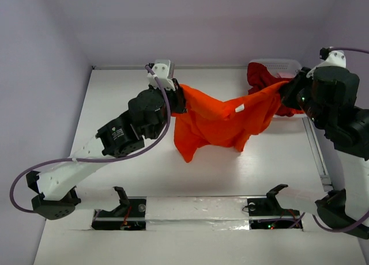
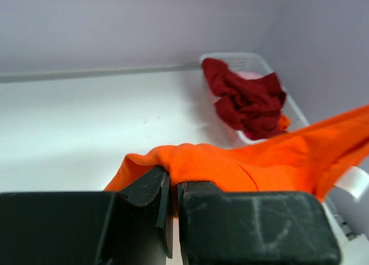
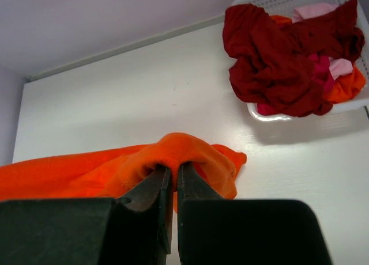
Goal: Fold and stack the t-shirts
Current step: Flatten out the tshirt
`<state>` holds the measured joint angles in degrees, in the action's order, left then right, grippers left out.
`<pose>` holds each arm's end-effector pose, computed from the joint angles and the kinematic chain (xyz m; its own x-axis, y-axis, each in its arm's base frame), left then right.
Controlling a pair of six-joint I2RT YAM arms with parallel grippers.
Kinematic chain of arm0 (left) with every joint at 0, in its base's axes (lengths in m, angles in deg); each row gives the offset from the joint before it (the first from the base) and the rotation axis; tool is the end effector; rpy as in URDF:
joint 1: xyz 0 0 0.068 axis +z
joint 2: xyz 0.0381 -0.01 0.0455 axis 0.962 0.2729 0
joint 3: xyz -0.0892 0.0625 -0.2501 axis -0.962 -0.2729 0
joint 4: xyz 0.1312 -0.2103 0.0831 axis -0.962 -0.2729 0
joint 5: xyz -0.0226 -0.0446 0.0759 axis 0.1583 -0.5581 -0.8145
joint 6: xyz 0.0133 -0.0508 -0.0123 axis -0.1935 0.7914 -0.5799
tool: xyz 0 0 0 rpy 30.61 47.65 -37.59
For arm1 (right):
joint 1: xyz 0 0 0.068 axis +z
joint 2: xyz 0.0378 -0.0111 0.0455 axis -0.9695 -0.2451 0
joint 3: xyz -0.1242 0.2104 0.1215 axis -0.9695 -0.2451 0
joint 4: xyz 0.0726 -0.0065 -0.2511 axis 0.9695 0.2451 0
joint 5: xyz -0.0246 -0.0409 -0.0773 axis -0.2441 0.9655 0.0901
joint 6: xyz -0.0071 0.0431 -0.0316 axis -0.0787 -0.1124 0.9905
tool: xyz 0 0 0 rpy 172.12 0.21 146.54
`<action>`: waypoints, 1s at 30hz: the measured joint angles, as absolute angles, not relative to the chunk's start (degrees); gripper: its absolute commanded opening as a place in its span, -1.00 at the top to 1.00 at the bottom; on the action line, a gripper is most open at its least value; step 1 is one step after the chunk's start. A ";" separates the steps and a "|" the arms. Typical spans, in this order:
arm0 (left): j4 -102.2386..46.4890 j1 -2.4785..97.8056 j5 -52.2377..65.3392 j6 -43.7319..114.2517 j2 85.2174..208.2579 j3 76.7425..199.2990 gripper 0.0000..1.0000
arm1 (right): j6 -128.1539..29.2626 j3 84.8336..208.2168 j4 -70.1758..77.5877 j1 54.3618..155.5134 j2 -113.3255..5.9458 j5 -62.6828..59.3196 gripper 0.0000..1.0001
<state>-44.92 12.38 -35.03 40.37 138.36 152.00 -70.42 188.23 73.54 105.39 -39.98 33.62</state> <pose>0.1271 -0.1954 0.5010 -0.1041 -0.3137 -0.9438 0.4672 0.8223 -0.3248 0.1203 0.0492 0.5465 -0.2965 0.3065 -0.9045 0.0896 0.9519 0.2932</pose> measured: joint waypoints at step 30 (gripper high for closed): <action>-59.39 12.60 -44.87 47.17 127.58 159.08 1.00 | -73.37 184.43 77.94 105.04 -27.26 36.07 1.00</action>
